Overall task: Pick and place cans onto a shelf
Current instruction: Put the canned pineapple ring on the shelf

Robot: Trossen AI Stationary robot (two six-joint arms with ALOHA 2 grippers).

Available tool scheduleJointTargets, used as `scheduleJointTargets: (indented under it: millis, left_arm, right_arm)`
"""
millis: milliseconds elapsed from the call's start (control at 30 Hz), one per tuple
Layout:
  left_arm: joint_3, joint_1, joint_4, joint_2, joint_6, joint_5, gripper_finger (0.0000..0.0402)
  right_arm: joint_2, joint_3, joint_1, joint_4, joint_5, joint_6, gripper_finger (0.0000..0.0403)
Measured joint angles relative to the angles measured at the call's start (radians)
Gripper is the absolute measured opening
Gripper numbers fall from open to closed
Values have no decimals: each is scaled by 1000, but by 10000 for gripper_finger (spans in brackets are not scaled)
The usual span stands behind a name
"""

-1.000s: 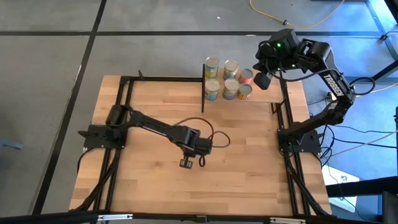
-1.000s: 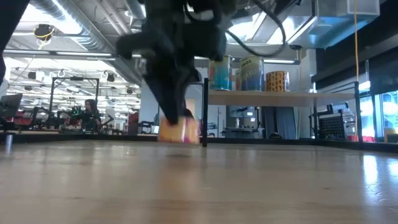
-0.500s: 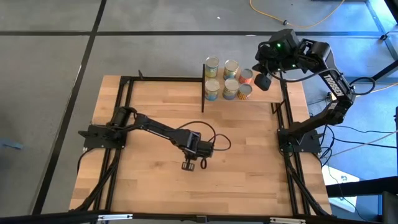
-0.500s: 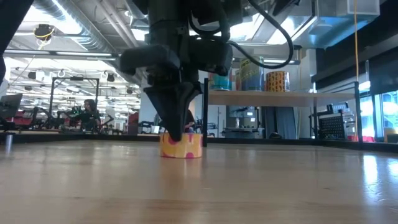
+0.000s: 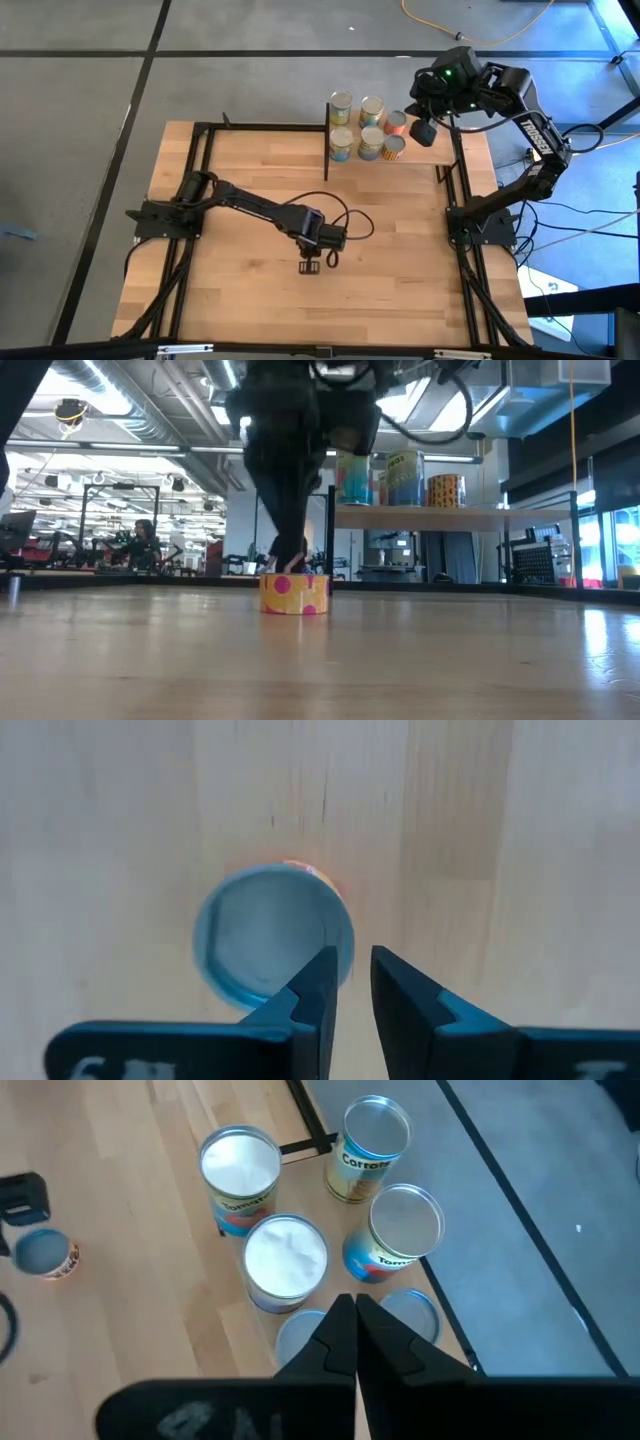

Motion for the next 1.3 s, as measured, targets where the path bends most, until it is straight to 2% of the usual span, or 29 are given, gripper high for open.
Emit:
scheduleJointTargets:
  millis: [100,267,433,533,667,833,967,1300]
  left_arm:
    - [59,0,-48,-1,-2,-10,58]
    - [207,2,-197,-3,-41,-80,56]
    - [337,22,-359,-3,-59,-146,29]
    - [419,32,-495,-7,-75,-219,6]
    - [540,41,-661,-7,-84,-304,5]
    - [619,46,-655,-81,-75,-336,2]
    - [615,54,-641,-193,-83,-369,1]
    - [611,33,-650,-451,-133,-463,1]
  right_arm:
    - [0,0,0,-1,-9,-27,0]
    - [0,0,39,-26,-110,-105,0]
    - [0,-5,153,-59,-97,-153,0]
    - [-1,-5,236,-63,-97,-158,0]
    - [-1,-5,356,-63,-97,-165,0]
    - [4,-5,498,-63,-97,-195,0]
    - [24,-12,585,-67,-96,-197,0]
    - [144,-194,683,73,-59,-153,0]
